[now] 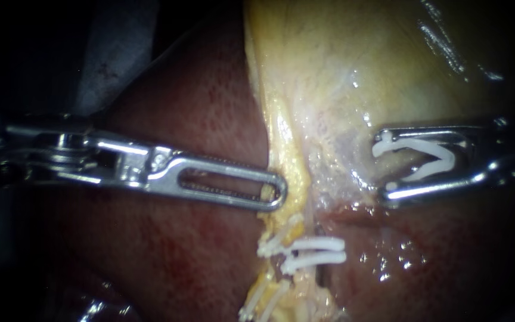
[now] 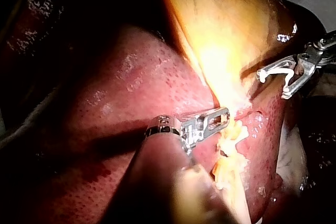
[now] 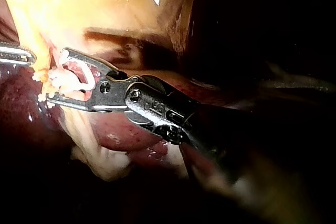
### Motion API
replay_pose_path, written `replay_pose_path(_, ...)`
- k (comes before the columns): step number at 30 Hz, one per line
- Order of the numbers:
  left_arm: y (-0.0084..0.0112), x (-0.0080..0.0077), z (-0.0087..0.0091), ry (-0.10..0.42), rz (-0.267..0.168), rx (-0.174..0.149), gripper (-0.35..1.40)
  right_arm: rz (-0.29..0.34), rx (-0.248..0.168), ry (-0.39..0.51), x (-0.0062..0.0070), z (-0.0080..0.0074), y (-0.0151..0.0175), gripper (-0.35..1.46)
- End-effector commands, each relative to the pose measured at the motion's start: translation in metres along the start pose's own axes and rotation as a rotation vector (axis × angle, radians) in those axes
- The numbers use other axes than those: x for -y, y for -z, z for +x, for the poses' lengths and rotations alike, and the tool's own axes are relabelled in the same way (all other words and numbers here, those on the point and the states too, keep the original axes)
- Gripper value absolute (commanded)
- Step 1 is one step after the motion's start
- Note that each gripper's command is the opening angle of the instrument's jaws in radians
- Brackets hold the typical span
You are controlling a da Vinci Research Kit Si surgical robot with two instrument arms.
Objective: Clipping third clip right tube
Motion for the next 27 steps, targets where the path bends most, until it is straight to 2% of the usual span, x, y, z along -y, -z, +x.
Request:
replay_pose_path(1, 0.0, 0.0, 0.0, 0.0, 0.0, 0.0, -0.35, 0.0, 0.0, -0.002, 0.0001, 0.0, 0.0, 0.52)
replay_pose_path(10, 0.0005, 0.0, 0.0001, -0.001, 0.003, -0.003, -0.35, 0.017, 0.004, -0.039, 0.0004, -0.0013, -0.0016, 0.51)
replay_pose_path(16, 0.0021, 0.0005, -0.0002, 0.002, 0.014, -0.013, -0.35, 0.035, 0.011, -0.068, 0.0006, -0.0027, -0.0033, 0.49)
replay_pose_path(27, 0.0058, 0.0019, -0.0008, 0.011, 0.009, -0.001, -0.35, 0.062, 0.024, -0.125, 0.0008, -0.0046, -0.007, 0.48)
